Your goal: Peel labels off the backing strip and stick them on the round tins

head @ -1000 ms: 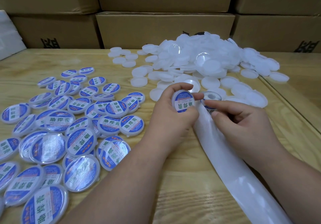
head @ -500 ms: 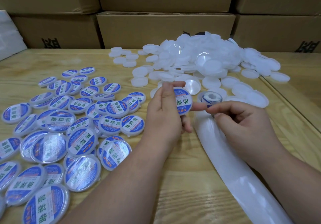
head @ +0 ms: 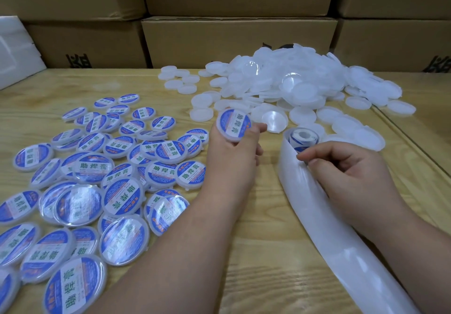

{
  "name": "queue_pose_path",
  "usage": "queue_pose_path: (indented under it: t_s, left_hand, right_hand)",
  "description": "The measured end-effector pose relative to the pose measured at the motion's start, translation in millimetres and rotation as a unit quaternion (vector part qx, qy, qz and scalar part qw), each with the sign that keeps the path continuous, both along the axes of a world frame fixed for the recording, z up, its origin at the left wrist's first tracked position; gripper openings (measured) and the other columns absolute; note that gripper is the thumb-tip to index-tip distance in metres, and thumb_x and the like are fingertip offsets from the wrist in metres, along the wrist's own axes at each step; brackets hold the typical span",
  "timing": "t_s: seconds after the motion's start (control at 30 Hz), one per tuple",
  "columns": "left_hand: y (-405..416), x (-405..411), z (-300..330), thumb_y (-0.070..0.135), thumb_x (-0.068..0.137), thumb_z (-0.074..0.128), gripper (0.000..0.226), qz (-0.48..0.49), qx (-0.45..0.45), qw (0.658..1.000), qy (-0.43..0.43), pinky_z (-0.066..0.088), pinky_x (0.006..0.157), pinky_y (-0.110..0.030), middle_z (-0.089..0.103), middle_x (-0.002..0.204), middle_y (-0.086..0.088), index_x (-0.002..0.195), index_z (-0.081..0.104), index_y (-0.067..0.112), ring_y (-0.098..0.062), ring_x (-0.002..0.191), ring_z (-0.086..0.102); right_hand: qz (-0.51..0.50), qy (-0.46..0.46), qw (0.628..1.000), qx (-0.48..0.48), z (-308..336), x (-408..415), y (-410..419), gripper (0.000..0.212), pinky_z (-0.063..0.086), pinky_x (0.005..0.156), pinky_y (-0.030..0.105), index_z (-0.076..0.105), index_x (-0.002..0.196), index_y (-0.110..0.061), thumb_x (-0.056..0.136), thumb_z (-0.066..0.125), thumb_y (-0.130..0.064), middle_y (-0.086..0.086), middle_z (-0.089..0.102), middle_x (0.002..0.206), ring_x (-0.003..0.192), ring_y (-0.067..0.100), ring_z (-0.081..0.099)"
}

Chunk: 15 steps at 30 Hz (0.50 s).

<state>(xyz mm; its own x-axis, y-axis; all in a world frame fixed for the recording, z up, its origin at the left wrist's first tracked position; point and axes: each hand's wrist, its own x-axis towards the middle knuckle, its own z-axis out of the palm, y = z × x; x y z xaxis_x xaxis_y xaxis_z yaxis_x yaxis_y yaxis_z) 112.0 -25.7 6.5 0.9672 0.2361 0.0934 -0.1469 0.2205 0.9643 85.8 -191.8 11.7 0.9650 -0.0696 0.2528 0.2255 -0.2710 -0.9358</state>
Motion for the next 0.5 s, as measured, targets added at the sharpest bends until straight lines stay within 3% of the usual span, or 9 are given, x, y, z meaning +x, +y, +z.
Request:
queue_pose_path:
  t_s: [0.03,0.1,0.17,0.27,0.33,0.4,0.5]
  left_hand:
    - [1.4,0.3,2.0,0.021,0.098,0.061,0.016,0.004,-0.028,1.0,0.008,0.042,0.055,-0.024,0.07,0.075,0.01,0.101,0.075,0.03,-0.007,0.058,0.053]
    - [4.3,0.5,5.1,0.017,0.099,0.063,0.036,0.012,-0.099,0.995,0.028,0.041,0.058,-0.024,0.071,0.074,0.013,0.076,0.08,0.039,-0.004,0.059,0.054]
    - [7.0,0.1,8.1,0.014,0.098,0.065,0.043,0.016,-0.173,0.984,0.041,0.041,0.058,-0.022,0.074,0.08,0.014,0.068,0.08,0.041,-0.003,0.063,0.055]
    - [11.5,1.9,9.5,0.015,0.094,0.071,0.023,0.024,-0.247,0.967,0.057,0.041,0.056,-0.019,0.078,0.102,0.012,0.077,0.083,0.026,-0.004,0.07,0.057]
    - [13.4,1.6,12.8,0.026,0.094,0.072,0.008,0.038,-0.277,0.958,0.058,0.041,0.055,-0.017,0.078,0.105,0.012,0.094,0.079,0.022,-0.003,0.068,0.06]
    - [15.6,1.1,15.9,0.037,0.098,0.066,0.017,0.062,-0.287,0.954,0.062,0.041,0.054,-0.017,0.079,0.101,0.011,0.105,0.07,0.023,-0.003,0.064,0.062]
    - [19.6,3.5,15.8,0.048,0.103,0.053,0.023,0.101,-0.299,0.947,0.063,0.043,0.051,-0.018,0.079,0.092,0.008,0.103,0.06,0.026,-0.005,0.057,0.06]
  right_hand:
    - [0.0,0.001,1.0,0.0,0.4,-0.3,-0.2,0.041,0.029,0.042,0.013,0.079,0.076,-0.034,0.091,0.061,0.0,-0.013,0.053,0.05,0.043,0.005,0.035]
    - [0.0,0.003,1.0,-0.001,0.9,-1.2,-0.1,0.041,0.028,0.041,0.013,0.078,0.076,-0.033,0.091,0.061,0.0,-0.014,0.051,0.048,0.043,0.006,0.034]
    - [-0.001,0.006,1.0,-0.001,1.1,-1.9,-0.4,0.04,0.027,0.04,0.014,0.078,0.076,-0.033,0.091,0.061,-0.001,-0.014,0.049,0.047,0.042,0.006,0.033]
    - [-0.004,0.008,1.0,-0.009,1.8,-2.5,-1.5,0.04,0.027,0.039,0.015,0.078,0.075,-0.034,0.091,0.061,-0.001,-0.014,0.047,0.046,0.042,0.008,0.032]
    - [-0.004,0.007,1.0,-0.012,2.3,-2.9,-1.7,0.039,0.028,0.039,0.014,0.078,0.076,-0.034,0.09,0.061,-0.001,-0.016,0.048,0.046,0.041,0.007,0.033]
    - [-0.004,0.007,1.0,-0.012,2.5,-3.4,-1.3,0.038,0.027,0.039,0.014,0.079,0.077,-0.033,0.091,0.061,-0.002,-0.016,0.048,0.046,0.041,0.007,0.034]
    - [-0.001,0.007,1.0,-0.008,2.9,-4.2,0.3,0.038,0.025,0.038,0.015,0.078,0.076,-0.031,0.091,0.061,0.0,-0.012,0.045,0.045,0.042,0.009,0.031]
